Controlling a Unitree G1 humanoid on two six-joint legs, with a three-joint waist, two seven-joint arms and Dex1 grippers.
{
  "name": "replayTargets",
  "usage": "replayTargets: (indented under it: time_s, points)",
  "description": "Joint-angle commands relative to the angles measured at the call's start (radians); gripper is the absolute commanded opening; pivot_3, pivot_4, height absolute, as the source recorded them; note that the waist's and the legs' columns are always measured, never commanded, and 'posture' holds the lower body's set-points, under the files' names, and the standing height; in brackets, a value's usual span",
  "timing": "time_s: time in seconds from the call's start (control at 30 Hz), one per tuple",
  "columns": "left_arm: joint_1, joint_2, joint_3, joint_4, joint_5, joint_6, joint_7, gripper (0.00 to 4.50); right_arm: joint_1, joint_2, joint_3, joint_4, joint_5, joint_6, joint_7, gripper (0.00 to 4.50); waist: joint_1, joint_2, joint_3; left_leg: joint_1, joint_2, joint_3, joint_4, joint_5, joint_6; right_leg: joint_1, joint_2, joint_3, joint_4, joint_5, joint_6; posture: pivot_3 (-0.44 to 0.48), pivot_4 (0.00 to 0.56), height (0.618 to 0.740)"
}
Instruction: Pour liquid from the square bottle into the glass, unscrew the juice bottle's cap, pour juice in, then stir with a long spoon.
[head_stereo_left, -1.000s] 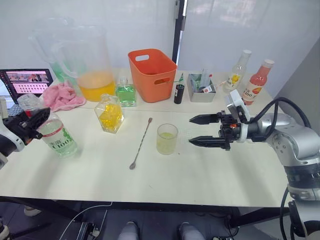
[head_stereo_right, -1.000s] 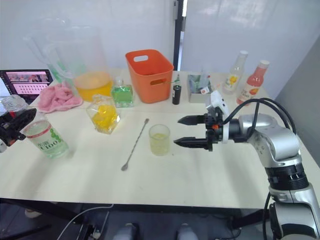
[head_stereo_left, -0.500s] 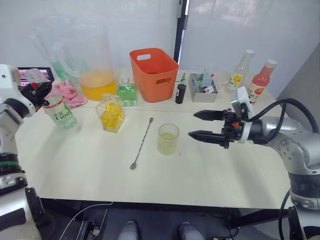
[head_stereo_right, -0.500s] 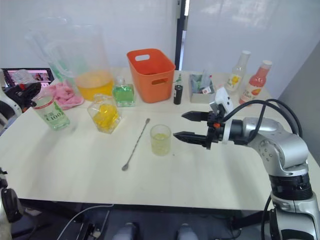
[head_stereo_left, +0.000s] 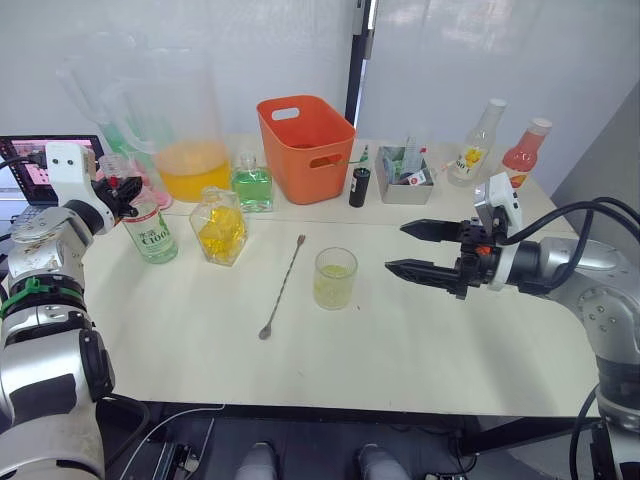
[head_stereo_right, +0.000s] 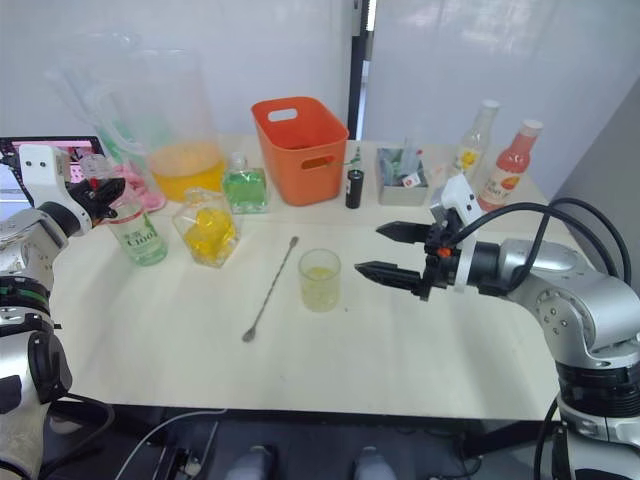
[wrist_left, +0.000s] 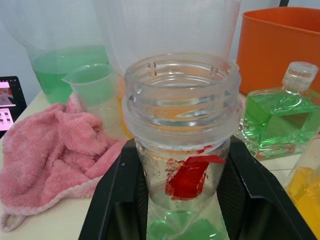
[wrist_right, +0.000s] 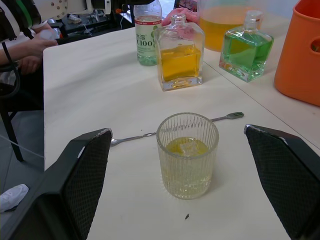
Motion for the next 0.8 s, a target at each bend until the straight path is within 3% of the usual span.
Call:
replayTargets:
  time_s: [0.03,0.13,0.2,0.37,0.43,0.8]
  points:
    - [-0.032,0.014,0.000,0.007,0.014,-0.027,0.004,1.36,-0.002,-0.018,-0.044,-0.032,0.027,0.002,-0.011,4.48,0.000,0.000,0.000,0.000,0.000,0.000,0.000,0.000,0.000,0.000,0.000,0.000,0.000,0.000,0.000,0.000,0.150,0.740]
    - [-0.031,0.012,-0.003,0.012,0.019,-0.023,-0.002,1.36,-0.005,-0.019,-0.042,-0.030,0.029,0.002,-0.016,4.48,-0.001,0.000,0.000,0.000,0.000,0.000,0.000,0.000,0.000,0.000,0.000,0.000,0.000,0.000,0.000,0.000,0.150,0.740]
    - [-0.028,0.011,0.002,0.006,0.016,-0.020,-0.005,2.32,-0.008,-0.019,-0.040,-0.027,0.029,0.001,-0.017,4.50,-0.001,0.000,0.000,0.000,0.000,0.000,0.000,0.000,0.000,0.000,0.000,0.000,0.000,0.000,0.000,0.000,0.150,0.740]
    - [-0.028,0.016,0.033,-0.019,-0.009,-0.037,-0.008,4.02,-0.010,-0.019,-0.034,-0.022,0.028,-0.006,-0.020,4.50,-0.001,0.000,0.000,0.000,0.000,0.000,0.000,0.000,0.000,0.000,0.000,0.000,0.000,0.000,0.000,0.000,0.150,0.740]
    - [-0.031,0.012,0.062,-0.057,-0.038,-0.054,-0.005,4.47,-0.019,-0.014,-0.028,-0.019,0.030,-0.009,-0.023,4.50,-0.001,0.000,0.000,0.000,0.000,0.000,0.000,0.000,0.000,0.000,0.000,0.000,0.000,0.000,0.000,0.000,0.150,0.740]
    - [-0.038,0.002,0.129,-0.255,-0.142,-0.062,-0.055,4.47,-0.037,-0.014,-0.018,0.001,0.024,-0.023,-0.008,4.50,-0.001,0.000,0.000,0.000,0.000,0.000,0.000,0.000,0.000,0.000,0.000,0.000,0.000,0.000,0.000,0.000,0.150,0.740]
